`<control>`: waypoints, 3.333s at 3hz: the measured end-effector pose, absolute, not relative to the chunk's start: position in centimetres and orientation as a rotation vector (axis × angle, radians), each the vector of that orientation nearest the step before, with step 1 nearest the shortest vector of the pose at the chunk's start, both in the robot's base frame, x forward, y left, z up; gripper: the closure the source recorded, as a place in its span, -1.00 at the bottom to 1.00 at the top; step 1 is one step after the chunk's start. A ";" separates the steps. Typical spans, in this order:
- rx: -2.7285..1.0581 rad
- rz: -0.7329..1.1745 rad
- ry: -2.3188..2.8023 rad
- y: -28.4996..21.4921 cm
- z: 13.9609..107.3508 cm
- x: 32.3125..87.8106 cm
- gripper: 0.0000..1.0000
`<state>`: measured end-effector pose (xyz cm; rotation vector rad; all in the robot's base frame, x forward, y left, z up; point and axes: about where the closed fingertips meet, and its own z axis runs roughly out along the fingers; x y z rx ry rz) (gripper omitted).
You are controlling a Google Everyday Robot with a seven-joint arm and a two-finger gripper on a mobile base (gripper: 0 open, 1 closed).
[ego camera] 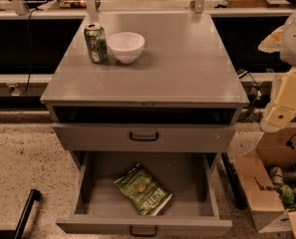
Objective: Pick green jalapeno chip bag from middle drawer and place on counter
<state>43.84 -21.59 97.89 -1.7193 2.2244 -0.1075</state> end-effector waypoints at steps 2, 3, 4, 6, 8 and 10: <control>-1.739 -0.088 2.243 -21.6 97.2 44.3 -1.00; -1.645 -0.006 2.275 -19.9 95.5 42.9 -1.00; -1.506 0.065 2.297 -18.6 91.2 39.9 -1.00; -1.411 0.105 2.342 -18.2 81.4 37.9 -1.00; -1.383 0.303 2.309 -14.8 75.8 40.0 -1.00; -1.294 0.394 2.087 -10.0 68.4 43.4 -1.00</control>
Offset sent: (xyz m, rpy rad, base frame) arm 0.0096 -0.0013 -0.0208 -0.0126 0.0925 0.0107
